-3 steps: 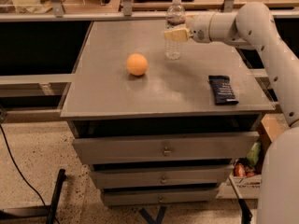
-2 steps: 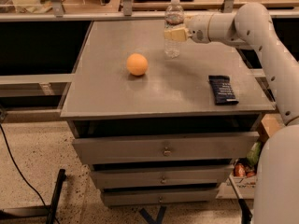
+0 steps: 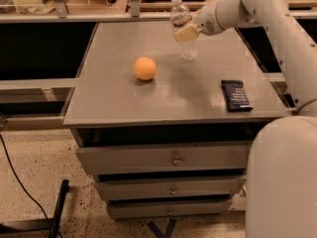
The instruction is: Knock water bottle over
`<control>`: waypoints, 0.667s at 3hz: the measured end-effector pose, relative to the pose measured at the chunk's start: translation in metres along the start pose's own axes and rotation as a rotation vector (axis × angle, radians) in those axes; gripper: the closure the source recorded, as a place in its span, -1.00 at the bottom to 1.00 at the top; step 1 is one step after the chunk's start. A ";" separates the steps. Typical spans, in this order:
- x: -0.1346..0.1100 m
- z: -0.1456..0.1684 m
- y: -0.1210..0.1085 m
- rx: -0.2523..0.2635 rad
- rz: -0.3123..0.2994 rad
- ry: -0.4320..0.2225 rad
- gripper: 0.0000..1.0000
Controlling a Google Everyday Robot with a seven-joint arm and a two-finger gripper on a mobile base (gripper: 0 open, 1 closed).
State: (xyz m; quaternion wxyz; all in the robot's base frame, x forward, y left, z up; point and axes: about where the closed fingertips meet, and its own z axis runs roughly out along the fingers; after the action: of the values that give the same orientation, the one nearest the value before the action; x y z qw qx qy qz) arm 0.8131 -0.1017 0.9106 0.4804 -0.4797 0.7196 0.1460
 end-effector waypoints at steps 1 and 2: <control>0.011 -0.011 -0.002 0.002 -0.065 0.183 1.00; 0.017 -0.026 -0.001 -0.007 -0.135 0.328 1.00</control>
Offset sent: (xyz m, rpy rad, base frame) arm -0.0204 -0.0553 0.0220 -0.5502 0.1090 -0.0070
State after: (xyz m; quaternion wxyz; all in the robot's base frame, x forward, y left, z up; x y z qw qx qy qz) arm 0.7981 -0.1289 0.9102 0.3635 -0.5460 0.7540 0.0354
